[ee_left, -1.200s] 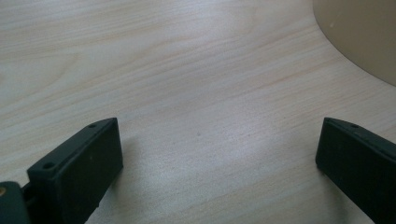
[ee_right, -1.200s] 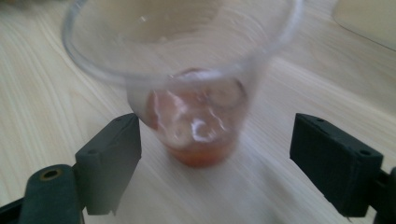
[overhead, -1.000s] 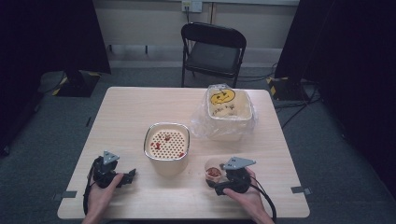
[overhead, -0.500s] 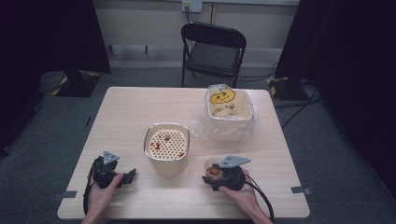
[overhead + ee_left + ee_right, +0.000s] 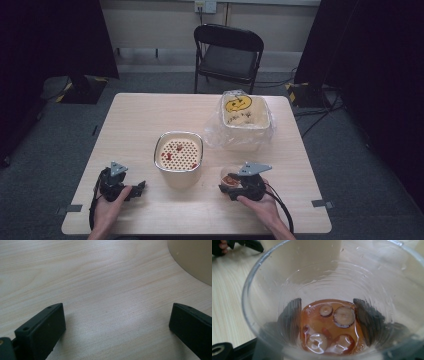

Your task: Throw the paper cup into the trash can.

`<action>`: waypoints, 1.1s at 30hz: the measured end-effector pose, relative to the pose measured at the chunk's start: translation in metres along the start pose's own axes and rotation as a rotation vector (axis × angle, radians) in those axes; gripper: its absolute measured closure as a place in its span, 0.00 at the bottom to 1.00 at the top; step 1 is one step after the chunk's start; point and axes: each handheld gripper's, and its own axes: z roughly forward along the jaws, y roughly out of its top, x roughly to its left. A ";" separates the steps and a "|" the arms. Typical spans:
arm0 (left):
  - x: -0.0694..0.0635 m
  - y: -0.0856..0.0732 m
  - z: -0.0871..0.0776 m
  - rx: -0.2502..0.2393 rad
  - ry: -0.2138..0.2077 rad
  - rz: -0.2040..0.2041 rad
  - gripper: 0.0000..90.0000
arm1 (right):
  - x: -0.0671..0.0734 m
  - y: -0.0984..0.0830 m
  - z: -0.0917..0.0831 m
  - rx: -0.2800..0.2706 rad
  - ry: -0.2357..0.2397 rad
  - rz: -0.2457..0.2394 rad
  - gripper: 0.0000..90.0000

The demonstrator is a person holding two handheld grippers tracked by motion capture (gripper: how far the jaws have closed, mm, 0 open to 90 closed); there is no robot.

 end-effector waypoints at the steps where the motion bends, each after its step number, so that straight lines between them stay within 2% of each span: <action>1: 0.000 0.000 0.000 0.000 0.000 0.000 0.00 | 0.000 0.002 -0.001 -0.003 -0.001 -0.003 0.47; 8: 0.000 0.000 0.000 0.000 0.000 0.000 0.00 | 0.000 0.016 -0.011 -0.031 -0.007 0.000 0.47; 13: 0.000 0.000 0.000 0.000 0.000 0.000 0.00 | 0.001 0.026 -0.015 -0.045 0.010 0.012 0.47; 22: 0.000 0.000 0.000 0.000 0.001 0.000 0.00 | 0.005 0.050 -0.030 -0.068 0.000 -0.002 0.47; 27: 0.000 0.000 0.000 0.000 0.000 0.000 0.00 | 0.006 0.069 -0.041 -0.087 -0.016 -0.024 0.47; 33: 0.000 0.000 0.000 0.000 0.001 0.000 0.00 | 0.010 0.096 -0.041 -0.075 -0.055 -0.095 0.47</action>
